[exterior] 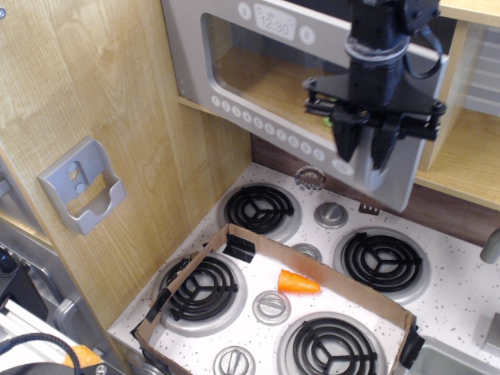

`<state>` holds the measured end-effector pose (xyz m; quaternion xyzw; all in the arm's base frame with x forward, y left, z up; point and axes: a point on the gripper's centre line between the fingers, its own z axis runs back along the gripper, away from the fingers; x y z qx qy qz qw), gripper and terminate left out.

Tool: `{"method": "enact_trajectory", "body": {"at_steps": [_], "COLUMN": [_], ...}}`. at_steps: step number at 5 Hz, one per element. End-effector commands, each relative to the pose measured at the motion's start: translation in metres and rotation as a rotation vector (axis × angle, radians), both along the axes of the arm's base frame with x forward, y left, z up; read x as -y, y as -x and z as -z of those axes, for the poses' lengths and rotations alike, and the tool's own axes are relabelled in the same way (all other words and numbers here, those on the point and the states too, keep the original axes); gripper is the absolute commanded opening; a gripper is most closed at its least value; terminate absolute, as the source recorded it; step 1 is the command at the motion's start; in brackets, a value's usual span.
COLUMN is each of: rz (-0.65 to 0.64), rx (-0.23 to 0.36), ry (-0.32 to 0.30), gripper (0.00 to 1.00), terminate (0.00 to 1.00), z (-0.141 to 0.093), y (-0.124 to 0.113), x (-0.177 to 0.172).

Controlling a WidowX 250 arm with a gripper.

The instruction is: Open microwave

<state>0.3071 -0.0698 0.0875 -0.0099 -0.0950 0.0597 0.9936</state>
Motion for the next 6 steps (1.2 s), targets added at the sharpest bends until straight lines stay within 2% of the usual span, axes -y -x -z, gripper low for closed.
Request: {"method": "enact_trajectory", "body": {"at_steps": [1,2,3,4,5,6], "rz": [-0.225,-0.364,-0.299,-0.141,-0.005,0.119], "rx": [0.120,0.181,0.161,0.149,0.128,0.116], "ry": [-0.023,0.007,0.044,-0.001,0.015,0.018], "gripper": [1.00,1.00,1.00,1.00,1.00,1.00], "terminate": [0.00,0.00,0.00,0.00,0.00,0.00], "z": [-0.001,0.025,0.027,0.017,0.008,0.002], "y": [0.058,0.069,0.054,0.025,-0.004,-0.020], "x": [0.031,0.070,0.095,0.109,0.115,0.114]}}
